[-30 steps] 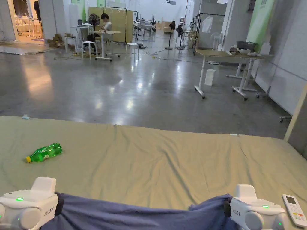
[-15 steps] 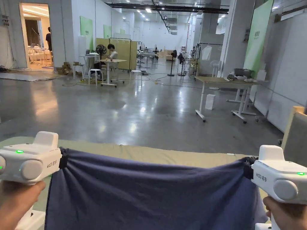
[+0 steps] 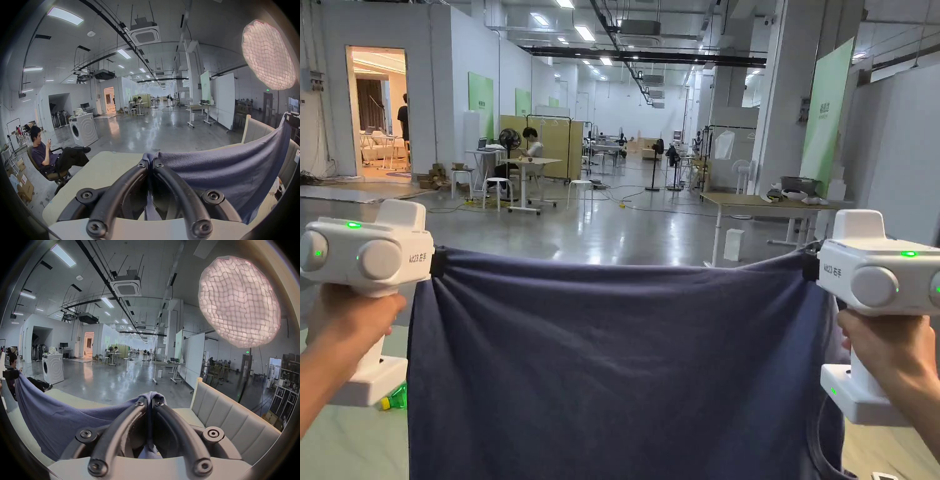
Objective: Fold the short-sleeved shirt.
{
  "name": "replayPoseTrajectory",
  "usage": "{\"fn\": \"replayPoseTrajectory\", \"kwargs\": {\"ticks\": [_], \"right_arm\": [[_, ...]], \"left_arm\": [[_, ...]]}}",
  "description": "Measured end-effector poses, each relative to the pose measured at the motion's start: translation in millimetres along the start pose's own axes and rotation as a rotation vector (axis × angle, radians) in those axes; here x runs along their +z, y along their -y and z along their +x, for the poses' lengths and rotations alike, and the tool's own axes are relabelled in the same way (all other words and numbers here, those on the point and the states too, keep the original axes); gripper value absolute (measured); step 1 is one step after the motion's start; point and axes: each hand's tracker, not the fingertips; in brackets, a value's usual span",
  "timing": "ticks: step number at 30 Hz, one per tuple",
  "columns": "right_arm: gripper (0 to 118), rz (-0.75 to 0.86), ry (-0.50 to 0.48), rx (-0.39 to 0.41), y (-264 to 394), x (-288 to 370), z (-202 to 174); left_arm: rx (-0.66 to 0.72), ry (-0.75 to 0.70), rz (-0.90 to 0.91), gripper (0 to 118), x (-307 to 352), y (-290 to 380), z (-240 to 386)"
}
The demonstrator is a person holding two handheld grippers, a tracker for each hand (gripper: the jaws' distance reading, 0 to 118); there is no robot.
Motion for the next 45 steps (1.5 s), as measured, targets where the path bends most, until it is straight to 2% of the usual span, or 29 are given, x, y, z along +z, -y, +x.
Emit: {"fn": "replayPoseTrajectory", "kwargs": {"ticks": [3, 7, 12, 18, 23, 28, 38, 45], "right_arm": [[5, 0.023, 0.013, 0.026, -18, -18, -5], [5, 0.026, 0.015, -0.004, -40, -36, -3], [5, 0.029, 0.034, 0.018, -62, -57, -8], [5, 0.048, 0.044, 0.032, -62, -66, -13], [5, 0.021, 0.037, 0.075, -30, -61, -15], [5, -0.017, 0.018, 0.107, 15, -29, -18], [5, -0.036, -0.017, 0.097, 80, 38, -16], [5, -0.050, -0.040, 0.102, 113, 106, -18]], "left_arm": [[0.002, -0.016, 0.019, 4, -12, -24, -3], [0.000, -0.013, 0.056, 4, -24, -55, -11], [-0.010, -0.031, 0.093, 4, -37, -87, -10], [-0.034, -0.045, 0.111, 4, -43, -90, -5], [-0.046, -0.038, 0.082, 4, -45, -61, -5], [-0.024, -0.019, 0.043, 4, -35, -13, -4], [-0.042, 0.005, -0.033, 4, 4, 86, -7], [-0.038, 0.013, -0.044, 4, 61, 143, -7]]}}
